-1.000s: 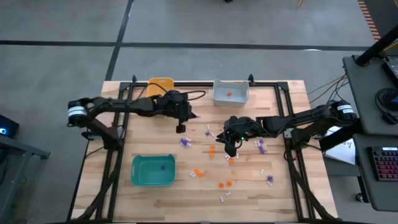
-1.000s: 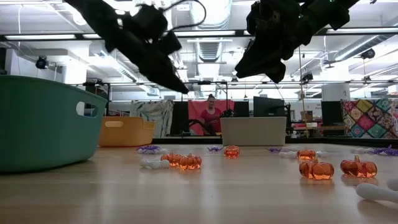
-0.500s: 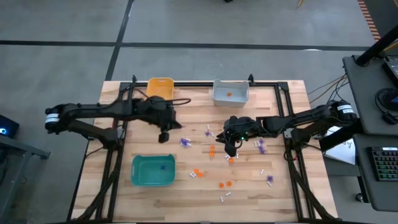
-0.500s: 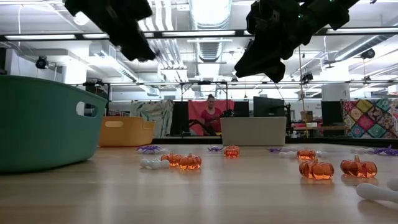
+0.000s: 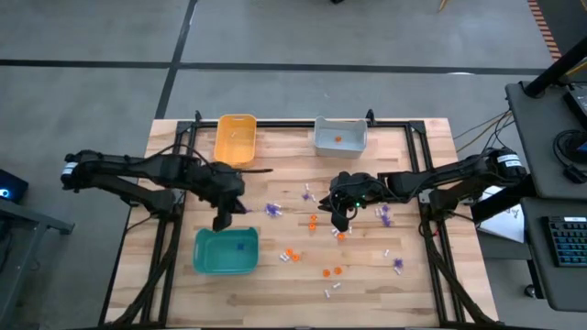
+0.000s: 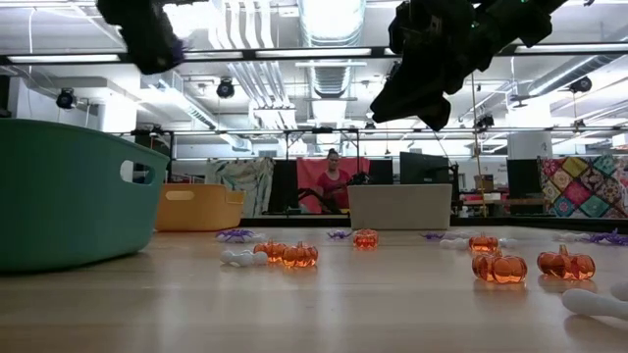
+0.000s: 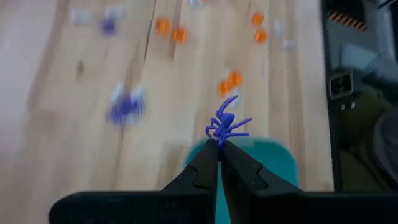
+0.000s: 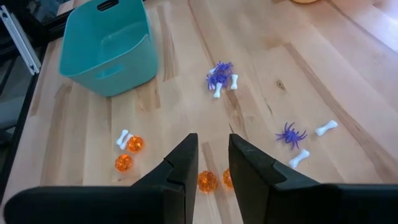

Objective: Sort Halloween decoration
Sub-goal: Put the blue spider toy into the green bin

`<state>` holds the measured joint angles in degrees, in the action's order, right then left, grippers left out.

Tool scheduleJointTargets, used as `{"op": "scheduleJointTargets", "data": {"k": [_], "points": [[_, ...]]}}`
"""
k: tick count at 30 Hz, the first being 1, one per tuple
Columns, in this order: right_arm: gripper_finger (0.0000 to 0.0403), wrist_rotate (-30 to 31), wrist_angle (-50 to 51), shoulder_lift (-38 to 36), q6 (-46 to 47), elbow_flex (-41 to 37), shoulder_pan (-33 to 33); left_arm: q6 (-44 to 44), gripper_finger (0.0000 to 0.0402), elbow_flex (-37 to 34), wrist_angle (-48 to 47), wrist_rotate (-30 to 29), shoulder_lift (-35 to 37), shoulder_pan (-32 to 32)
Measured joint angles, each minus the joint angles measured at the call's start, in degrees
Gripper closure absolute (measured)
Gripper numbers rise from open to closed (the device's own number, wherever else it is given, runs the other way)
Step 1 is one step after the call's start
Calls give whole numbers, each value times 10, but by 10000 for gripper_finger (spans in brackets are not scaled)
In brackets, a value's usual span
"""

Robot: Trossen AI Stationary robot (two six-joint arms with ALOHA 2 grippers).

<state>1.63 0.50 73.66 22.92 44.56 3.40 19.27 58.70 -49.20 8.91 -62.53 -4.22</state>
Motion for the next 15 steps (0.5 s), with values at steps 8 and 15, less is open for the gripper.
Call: {"op": "scheduleJointTargets", "data": {"k": [8, 15], "points": [[331, 0, -6, 26, 0, 0, 2, 142, 401, 10, -130, -4, -12, -73], [335, 0, -13, 34, -4, 0, 2, 238, 402, -11, -149, -8, -33, -143]]}}
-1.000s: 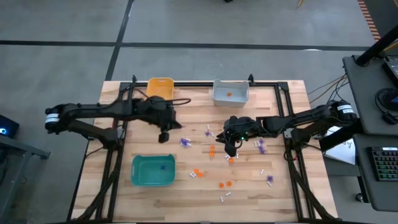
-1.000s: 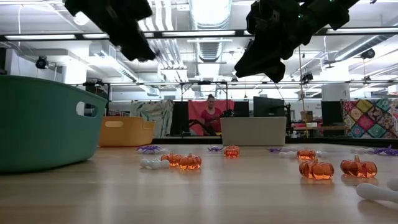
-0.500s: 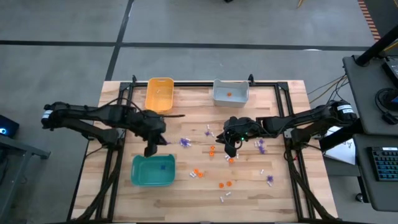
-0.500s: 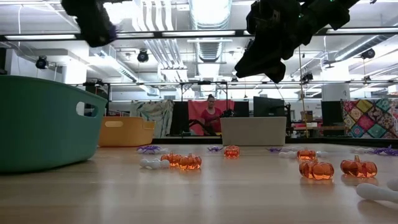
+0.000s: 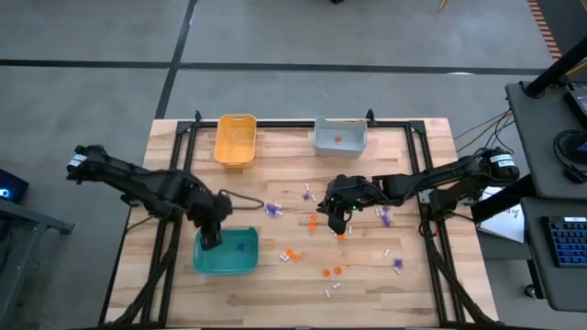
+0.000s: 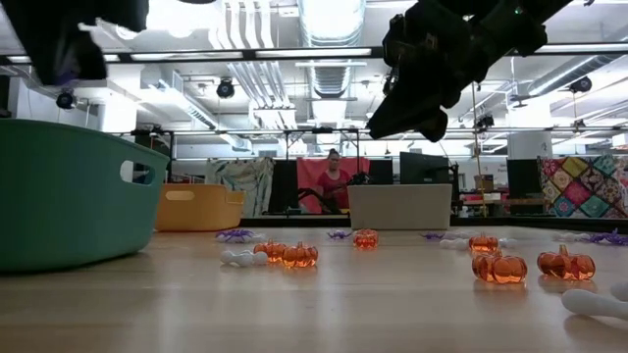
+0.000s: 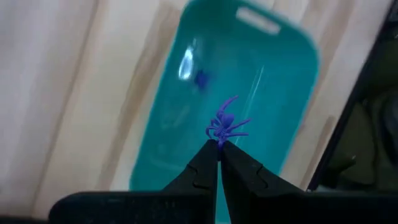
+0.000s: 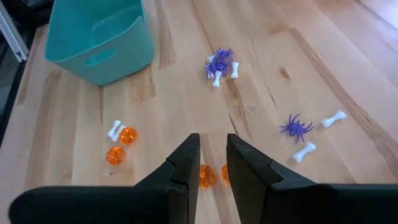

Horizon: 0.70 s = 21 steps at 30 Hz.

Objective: Sort Halloween decoration
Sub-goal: Put the blue spider toy into the green bin

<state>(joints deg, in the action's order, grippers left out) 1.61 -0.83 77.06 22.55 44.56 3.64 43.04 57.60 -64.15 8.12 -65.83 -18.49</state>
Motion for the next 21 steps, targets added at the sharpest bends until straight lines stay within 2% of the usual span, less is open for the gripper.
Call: {"op": "scheduleJointTargets", "data": {"k": [9, 21], "points": [[335, 0, 0, -2, 0, 0, 0, 47, 402, -12, -9, -23, -56, -66], [335, 0, 0, -2, 0, 0, 0, 39, 402, -19, -39, -13, -164, -98]]}}
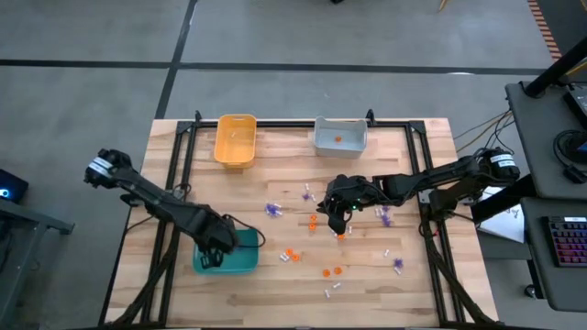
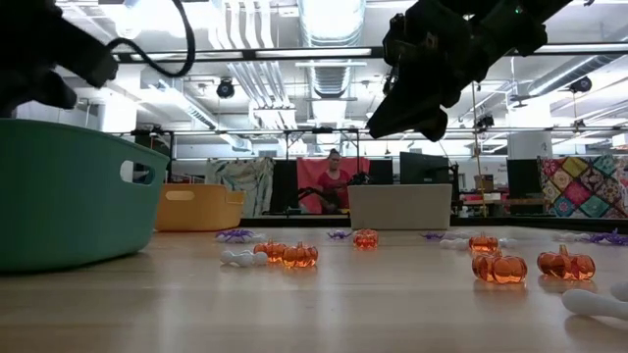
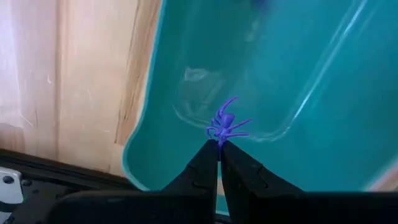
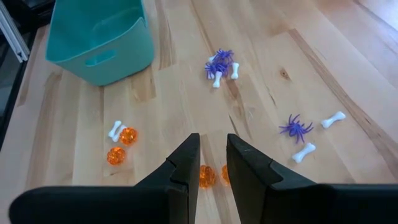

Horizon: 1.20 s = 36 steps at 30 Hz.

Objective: Sort Halloween decoration
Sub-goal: Put the blue spider toy into the green bin

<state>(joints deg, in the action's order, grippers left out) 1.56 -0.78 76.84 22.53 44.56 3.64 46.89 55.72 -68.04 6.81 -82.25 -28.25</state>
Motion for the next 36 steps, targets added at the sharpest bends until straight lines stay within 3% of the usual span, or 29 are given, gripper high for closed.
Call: {"op": "scheduleJointTargets", "data": {"k": [10, 30, 36], "points": [[335, 0, 0, 0, 0, 0, 0, -48, 402, 0, 26, 0, -71, 0], [335, 0, 0, 0, 0, 0, 0, -59, 401, 0, 34, -3, -72, 0], [335, 0, 0, 0, 0, 0, 0, -59, 365, 0, 35, -3, -72, 0]]}}
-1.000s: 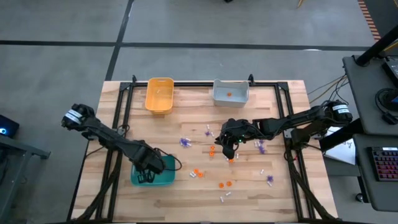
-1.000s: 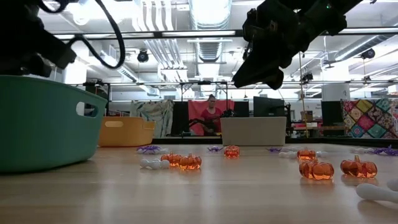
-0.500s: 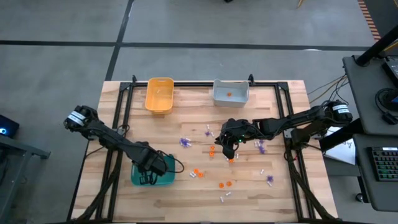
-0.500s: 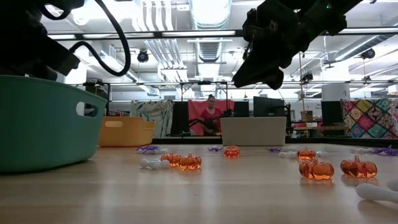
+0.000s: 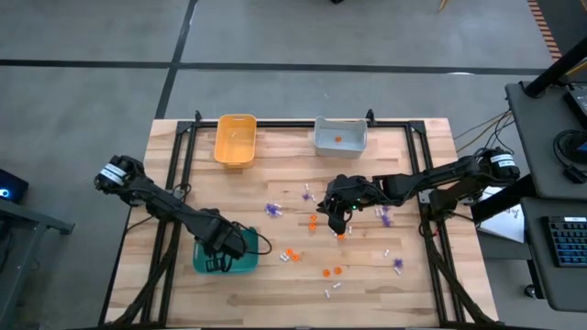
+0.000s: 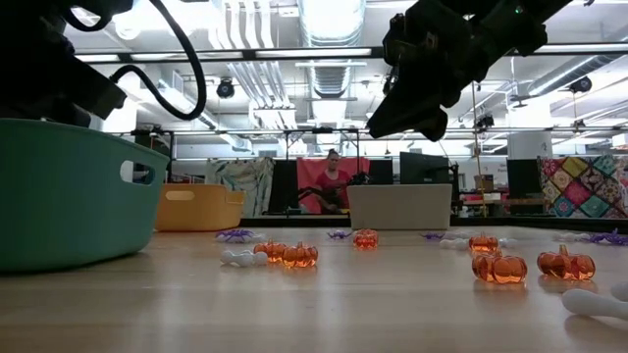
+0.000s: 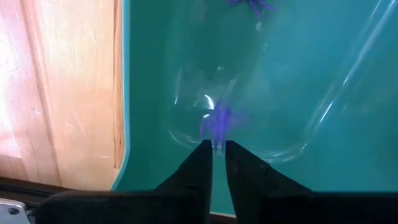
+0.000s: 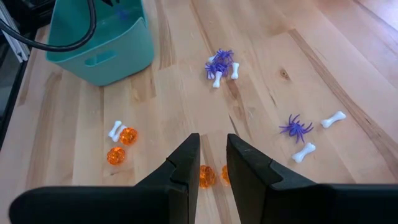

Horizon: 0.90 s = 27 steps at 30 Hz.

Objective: Sort Halloween decoration
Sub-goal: Put the blue spider toy into the green bin, then put the white bone toy into the orange bin

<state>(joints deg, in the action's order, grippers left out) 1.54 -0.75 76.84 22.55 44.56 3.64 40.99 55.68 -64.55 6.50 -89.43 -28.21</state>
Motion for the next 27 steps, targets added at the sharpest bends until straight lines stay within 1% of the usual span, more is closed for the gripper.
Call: {"op": "scheduleJointTargets", "data": {"k": [6, 11, 15, 18, 24, 27], "points": [[335, 0, 0, 0, 0, 0, 0, 2, 305, 0, 0, 0, 0, 0], [335, 0, 0, 0, 1, 0, 0, 1, 276, 1, -4, 0, 6, 0], [335, 0, 0, 0, 4, 0, 0, -15, 275, 22, -34, -3, 19, 1], [335, 0, 0, 0, 6, 0, 0, -29, 280, 49, -56, -28, 30, 1], [335, 0, 0, 0, 10, 0, 0, -101, 291, 117, -106, -125, 33, 4], [335, 0, 0, 0, 11, 0, 0, -155, 297, 139, -115, -153, 33, 19]]}}
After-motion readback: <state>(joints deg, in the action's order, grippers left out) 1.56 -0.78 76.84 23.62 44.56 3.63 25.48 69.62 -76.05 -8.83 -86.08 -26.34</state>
